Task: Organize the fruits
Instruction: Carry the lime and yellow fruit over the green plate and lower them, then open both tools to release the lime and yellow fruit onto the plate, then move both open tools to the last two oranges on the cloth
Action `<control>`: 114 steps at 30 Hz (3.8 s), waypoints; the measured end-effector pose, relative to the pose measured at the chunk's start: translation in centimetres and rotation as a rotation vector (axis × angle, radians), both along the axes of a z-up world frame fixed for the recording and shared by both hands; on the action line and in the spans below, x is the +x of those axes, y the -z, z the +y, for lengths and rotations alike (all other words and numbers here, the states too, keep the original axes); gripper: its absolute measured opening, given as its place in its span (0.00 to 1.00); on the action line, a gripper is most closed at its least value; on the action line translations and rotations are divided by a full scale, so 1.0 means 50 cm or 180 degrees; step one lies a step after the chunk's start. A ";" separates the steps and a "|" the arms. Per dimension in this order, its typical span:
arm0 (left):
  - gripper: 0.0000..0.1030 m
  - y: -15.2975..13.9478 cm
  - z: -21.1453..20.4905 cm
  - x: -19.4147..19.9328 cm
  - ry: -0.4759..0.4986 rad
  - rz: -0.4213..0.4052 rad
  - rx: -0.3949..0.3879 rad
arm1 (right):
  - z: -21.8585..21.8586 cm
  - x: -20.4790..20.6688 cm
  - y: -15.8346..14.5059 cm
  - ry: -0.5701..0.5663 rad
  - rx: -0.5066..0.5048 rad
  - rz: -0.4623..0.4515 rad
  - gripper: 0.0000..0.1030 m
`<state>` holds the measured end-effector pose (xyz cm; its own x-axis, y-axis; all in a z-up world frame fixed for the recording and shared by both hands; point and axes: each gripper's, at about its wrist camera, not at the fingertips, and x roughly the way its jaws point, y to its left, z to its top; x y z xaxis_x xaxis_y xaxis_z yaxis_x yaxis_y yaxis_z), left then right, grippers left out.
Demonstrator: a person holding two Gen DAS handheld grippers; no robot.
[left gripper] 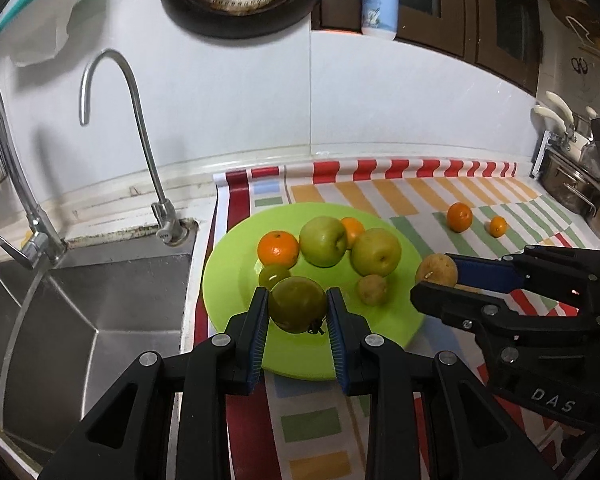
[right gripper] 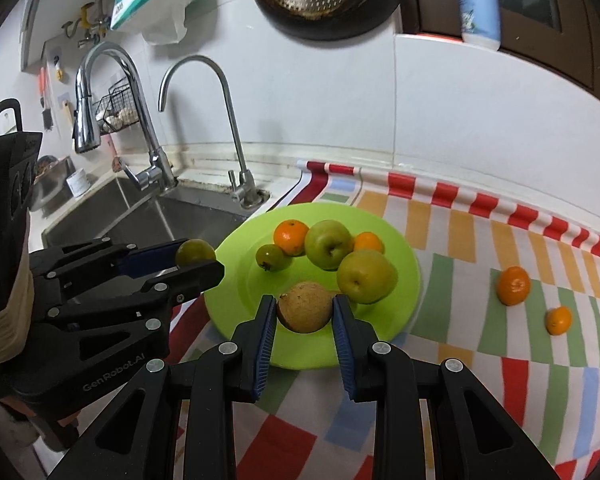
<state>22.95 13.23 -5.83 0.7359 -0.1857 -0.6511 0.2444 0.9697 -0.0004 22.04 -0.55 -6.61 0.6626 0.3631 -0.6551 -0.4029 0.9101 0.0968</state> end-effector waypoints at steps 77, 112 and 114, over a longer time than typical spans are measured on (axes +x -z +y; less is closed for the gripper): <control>0.84 -0.108 -0.329 -0.080 0.0135 -0.0507 0.0006 | -0.387 -0.117 -0.078 0.0988 -0.0101 -0.0517 0.59; 0.80 0.053 -0.480 0.184 0.0715 0.0029 0.0377 | -0.485 0.121 0.095 0.0939 -0.0296 0.0142 0.58; 0.79 0.063 -0.485 0.196 0.0749 0.0067 0.0401 | -0.487 0.131 0.106 0.0917 -0.0314 0.0188 0.58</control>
